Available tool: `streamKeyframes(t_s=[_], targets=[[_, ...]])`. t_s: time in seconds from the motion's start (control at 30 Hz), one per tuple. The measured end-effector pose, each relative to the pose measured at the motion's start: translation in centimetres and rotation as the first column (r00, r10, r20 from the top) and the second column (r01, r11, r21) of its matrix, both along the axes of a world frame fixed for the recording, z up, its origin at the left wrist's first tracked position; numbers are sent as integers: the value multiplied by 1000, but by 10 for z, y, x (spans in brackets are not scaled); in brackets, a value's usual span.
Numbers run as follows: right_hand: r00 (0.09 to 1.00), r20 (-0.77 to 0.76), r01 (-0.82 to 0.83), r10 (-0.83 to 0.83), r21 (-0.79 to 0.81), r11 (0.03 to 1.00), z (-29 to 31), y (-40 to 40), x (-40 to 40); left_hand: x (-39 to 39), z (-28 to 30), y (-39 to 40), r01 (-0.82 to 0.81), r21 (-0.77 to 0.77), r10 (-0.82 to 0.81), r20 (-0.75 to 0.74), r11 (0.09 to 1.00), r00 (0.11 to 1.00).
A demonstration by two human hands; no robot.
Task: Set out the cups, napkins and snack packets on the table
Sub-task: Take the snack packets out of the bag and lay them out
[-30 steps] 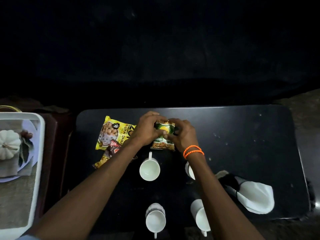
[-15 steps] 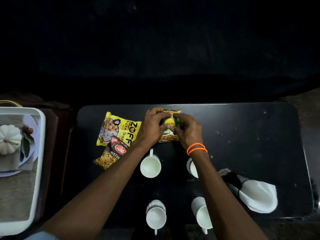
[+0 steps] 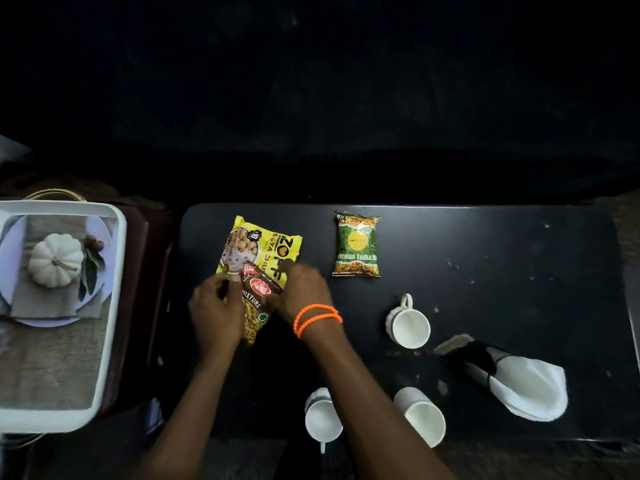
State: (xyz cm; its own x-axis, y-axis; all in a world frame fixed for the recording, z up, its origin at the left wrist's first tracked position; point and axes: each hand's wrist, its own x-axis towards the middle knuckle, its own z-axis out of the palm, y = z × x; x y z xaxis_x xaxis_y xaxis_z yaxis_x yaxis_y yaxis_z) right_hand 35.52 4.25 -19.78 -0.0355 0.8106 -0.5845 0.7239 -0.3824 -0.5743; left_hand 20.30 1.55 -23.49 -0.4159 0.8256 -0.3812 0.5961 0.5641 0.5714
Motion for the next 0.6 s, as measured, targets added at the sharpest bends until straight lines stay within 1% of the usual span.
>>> streamKeyframes(t_s=[0.03, 0.07, 0.2, 0.3, 0.37, 0.43, 0.47, 0.53, 0.6], targets=[[1000, 10, -18, 18, -9, 1000, -4, -2, -10, -7, -5, -8, 31, -57, -30, 21, 998, 999], [1000, 10, -18, 18, -6, 1000, -6, -5, -17, -12, -8, -14, 71, -73, -68, 45, 995, 997], [996, -74, 59, -56, 37, 998, -9, -11, -26, -19, -9, -23, 187, -62, -183, 61, 980, 981], [964, -214, 170, -158, 42, 984, -3, -12, -17, -26, 1, -20, 129, -14, -126, 129, 992, 984], [896, -354, 302, -268, 42, 952, 6, -6, -5, -26, 15, -9, 94, 33, -98, 156, 995, 983], [795, -477, 440, -374, 29, 897, 17, -1, 12, -16, 36, 6, 102, 84, -115, 170, 991, 979], [741, -531, 484, -410, 0, 875, 23, 0, 21, -7, 47, 14, 105, 113, -124, 174, 988, 977], [651, -627, 508, -429, -60, 859, 34, 0, 39, 19, 64, 32, 93, 171, -124, 182, 981, 975], [617, -665, 510, -420, -69, 858, 40, -1, 58, 55, 72, 49, 105, 221, -147, 186, 970, 971]])
